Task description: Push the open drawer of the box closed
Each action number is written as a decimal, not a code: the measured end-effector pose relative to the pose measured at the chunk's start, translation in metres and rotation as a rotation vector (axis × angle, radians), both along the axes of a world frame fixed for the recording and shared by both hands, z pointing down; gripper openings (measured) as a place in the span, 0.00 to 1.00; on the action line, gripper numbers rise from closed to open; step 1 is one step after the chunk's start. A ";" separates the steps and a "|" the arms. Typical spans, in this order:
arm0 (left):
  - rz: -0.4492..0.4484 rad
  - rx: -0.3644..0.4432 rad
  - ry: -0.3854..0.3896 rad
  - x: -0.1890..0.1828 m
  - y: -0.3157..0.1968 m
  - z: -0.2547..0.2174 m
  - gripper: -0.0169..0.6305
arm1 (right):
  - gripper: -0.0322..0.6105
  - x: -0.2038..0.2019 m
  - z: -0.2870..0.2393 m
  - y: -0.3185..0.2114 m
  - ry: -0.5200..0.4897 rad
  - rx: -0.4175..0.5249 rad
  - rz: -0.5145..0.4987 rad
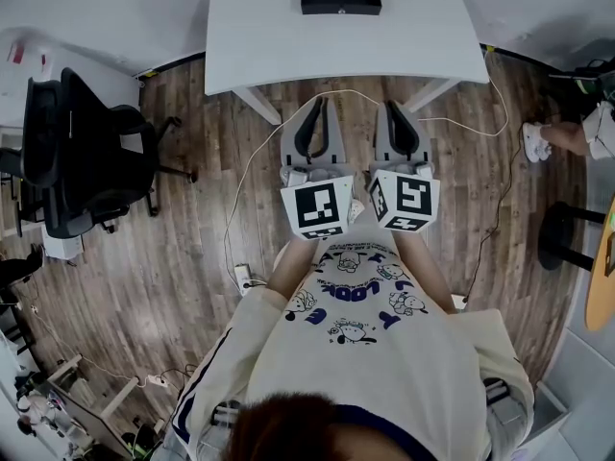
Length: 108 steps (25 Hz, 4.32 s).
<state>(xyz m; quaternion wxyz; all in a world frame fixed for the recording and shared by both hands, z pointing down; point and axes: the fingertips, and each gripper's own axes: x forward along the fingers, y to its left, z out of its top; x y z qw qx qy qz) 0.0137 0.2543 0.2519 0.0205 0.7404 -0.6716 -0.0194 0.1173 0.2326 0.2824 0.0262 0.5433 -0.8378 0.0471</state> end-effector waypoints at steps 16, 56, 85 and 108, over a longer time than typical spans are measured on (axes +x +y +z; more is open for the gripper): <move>0.012 0.005 -0.019 -0.020 -0.027 0.003 0.07 | 0.12 -0.018 0.009 -0.027 -0.020 -0.007 0.012; -0.108 -0.066 -0.015 -0.049 -0.260 0.019 0.07 | 0.12 -0.052 0.025 -0.268 -0.031 -0.083 -0.125; -0.014 -0.269 0.020 -0.061 -0.358 0.095 0.07 | 0.12 -0.082 0.099 -0.351 0.024 -0.290 -0.113; 0.070 -0.449 0.042 -0.057 -0.379 0.173 0.07 | 0.14 -0.086 0.179 -0.364 0.065 -0.490 -0.067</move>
